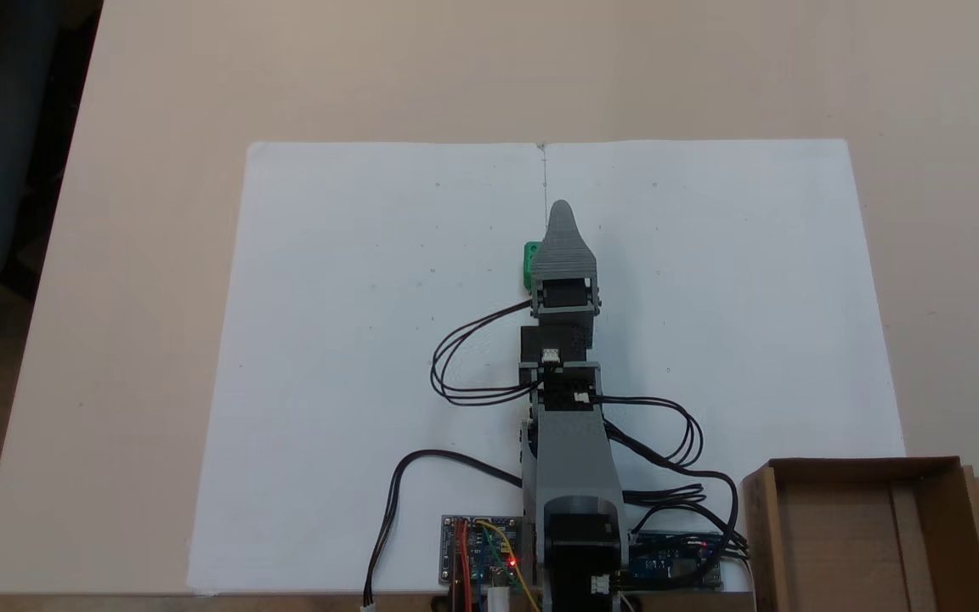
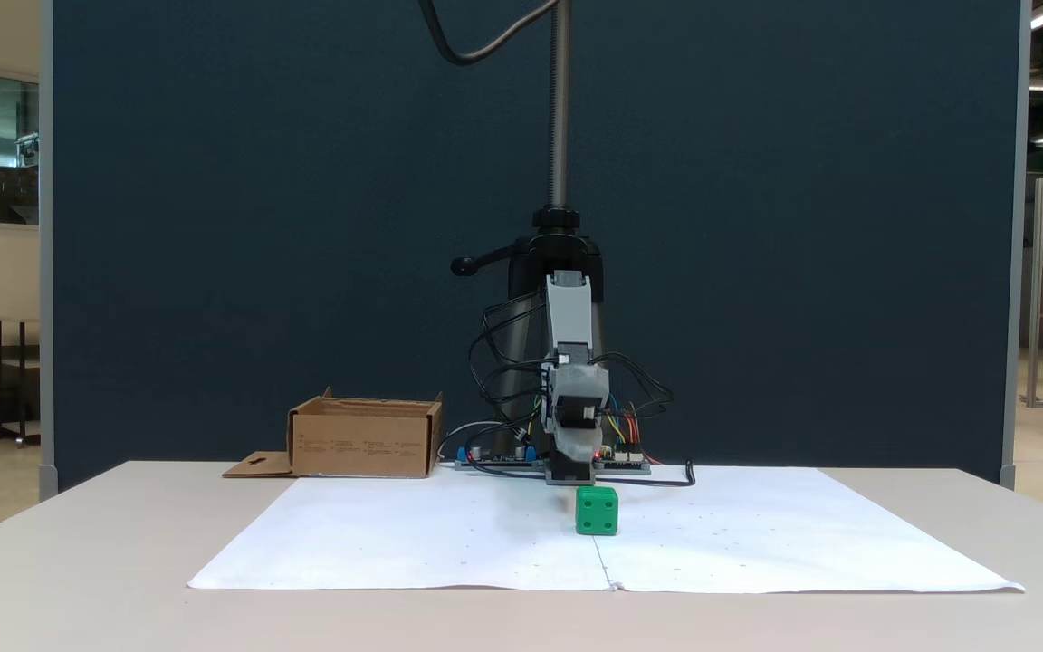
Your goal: Grasp a green dice and put it in the bin.
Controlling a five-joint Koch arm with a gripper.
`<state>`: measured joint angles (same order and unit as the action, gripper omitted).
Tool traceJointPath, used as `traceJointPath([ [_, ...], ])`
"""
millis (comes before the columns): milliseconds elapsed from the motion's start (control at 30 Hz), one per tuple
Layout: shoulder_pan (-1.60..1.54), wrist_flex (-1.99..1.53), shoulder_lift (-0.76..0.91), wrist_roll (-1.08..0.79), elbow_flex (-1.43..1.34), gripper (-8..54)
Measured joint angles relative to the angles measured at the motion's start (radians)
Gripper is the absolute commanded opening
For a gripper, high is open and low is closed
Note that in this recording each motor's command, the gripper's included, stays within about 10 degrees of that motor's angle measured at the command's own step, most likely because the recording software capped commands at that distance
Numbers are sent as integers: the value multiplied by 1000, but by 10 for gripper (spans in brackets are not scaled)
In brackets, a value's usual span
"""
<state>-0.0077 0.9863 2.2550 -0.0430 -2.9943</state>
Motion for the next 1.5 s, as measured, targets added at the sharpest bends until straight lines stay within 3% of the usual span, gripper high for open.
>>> traceJointPath([
  [500,8,-946,0,0,581,439],
  [900,-51,-1638,-9,60,845,431],
  [1500,-74,-1790,-347,144,1015,430],
])
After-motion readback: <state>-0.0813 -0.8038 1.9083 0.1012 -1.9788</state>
